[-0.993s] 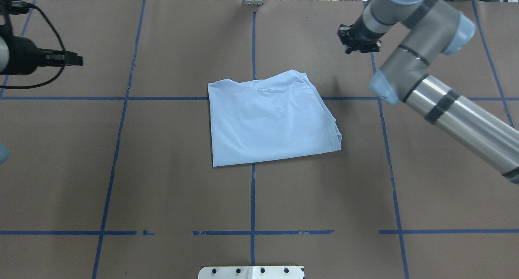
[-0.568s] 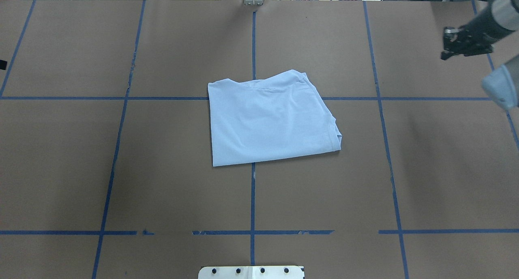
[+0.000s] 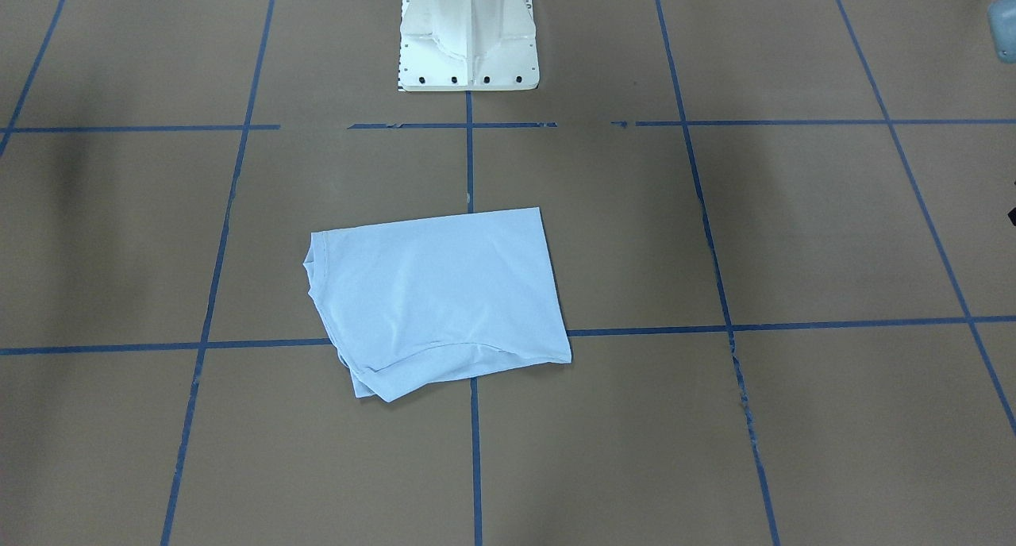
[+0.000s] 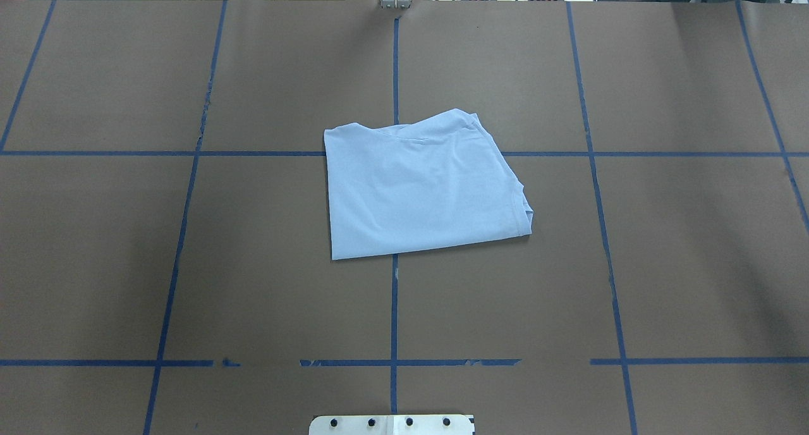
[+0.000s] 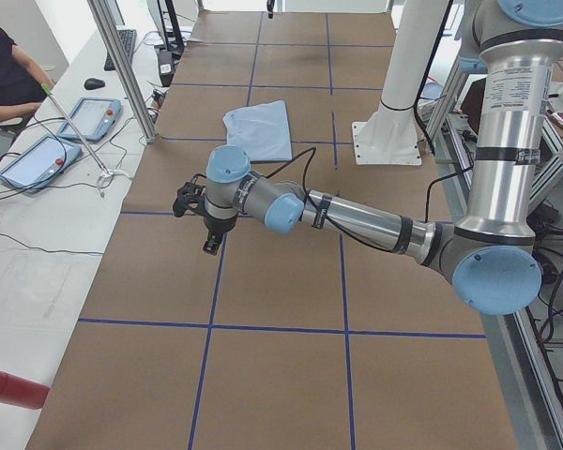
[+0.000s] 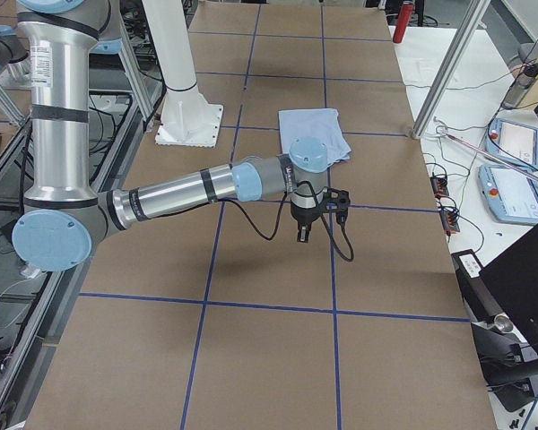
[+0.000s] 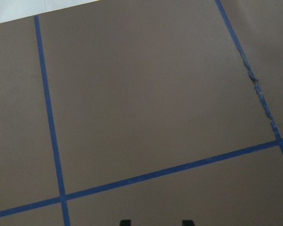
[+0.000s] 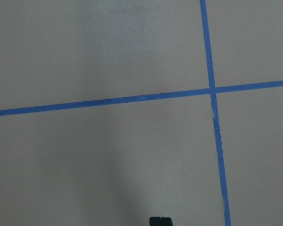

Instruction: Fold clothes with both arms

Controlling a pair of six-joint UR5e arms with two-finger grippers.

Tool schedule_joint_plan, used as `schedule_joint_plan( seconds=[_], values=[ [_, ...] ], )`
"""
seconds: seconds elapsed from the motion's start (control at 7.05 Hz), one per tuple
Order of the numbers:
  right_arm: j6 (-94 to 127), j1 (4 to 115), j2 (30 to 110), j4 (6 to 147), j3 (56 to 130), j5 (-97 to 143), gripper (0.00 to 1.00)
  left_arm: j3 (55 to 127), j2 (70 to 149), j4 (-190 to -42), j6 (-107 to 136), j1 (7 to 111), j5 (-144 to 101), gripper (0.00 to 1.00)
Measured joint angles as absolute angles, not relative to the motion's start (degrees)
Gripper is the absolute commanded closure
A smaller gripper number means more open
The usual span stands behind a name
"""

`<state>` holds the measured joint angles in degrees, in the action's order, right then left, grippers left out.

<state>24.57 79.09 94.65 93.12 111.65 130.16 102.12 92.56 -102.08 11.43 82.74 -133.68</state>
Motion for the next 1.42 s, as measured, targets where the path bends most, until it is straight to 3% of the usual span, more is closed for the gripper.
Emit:
schedule_joint_plan(
  seconds=[0.14, 0.28, 0.57, 1.42],
  values=[
    [24.04, 79.84, 95.69, 94.41, 112.78, 130.22, 0.00, 101.58, 92.42, -100.90, 8.47, 84.00, -135.61, 0.41],
    [23.93, 80.17, 96.19, 94.96, 113.15, 130.20, 0.00, 99.83, 92.50, -100.15, 5.25, 85.75, -136.41, 0.00],
    [23.93, 80.30, 97.90, 95.07, 113.93, 130.33, 0.00, 96.88, 92.29, -98.30, 1.76, 88.24, -136.87, 0.00],
    [21.09, 80.49, 101.59, 94.57, 112.31, 132.61, 0.00, 99.87, 82.99, -91.76, -3.47, 88.63, -136.95, 0.00]
  ],
)
